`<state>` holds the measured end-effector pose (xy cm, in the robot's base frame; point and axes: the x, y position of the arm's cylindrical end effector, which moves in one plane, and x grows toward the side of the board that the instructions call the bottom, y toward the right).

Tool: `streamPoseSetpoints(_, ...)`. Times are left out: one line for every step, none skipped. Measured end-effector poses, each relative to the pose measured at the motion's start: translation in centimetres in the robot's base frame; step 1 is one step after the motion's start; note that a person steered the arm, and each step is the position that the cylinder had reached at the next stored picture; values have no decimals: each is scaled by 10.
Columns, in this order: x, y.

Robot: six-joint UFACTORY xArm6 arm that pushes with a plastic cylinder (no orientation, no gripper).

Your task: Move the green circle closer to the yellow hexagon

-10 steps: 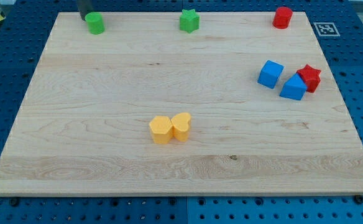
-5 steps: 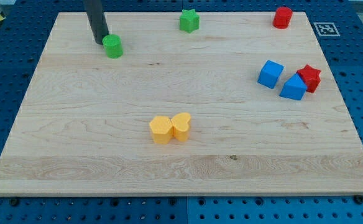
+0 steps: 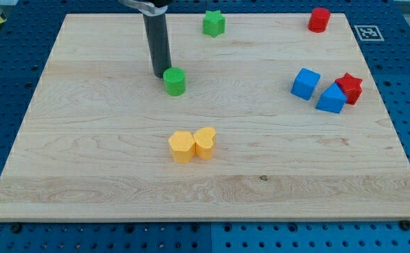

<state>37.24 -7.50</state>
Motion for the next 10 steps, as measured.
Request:
streamPoseSetpoints(18, 21)
streamPoseSetpoints(29, 52)
streamPoseSetpoints(41, 80)
streamPoseSetpoints(55, 108)
streamPoseSetpoints(65, 126)
streamPoseSetpoints(64, 127)
streamPoseSetpoints(62, 113)
streamPoseSetpoints(62, 78)
streamPoseSetpoints(63, 61)
streamPoseSetpoints(65, 59)
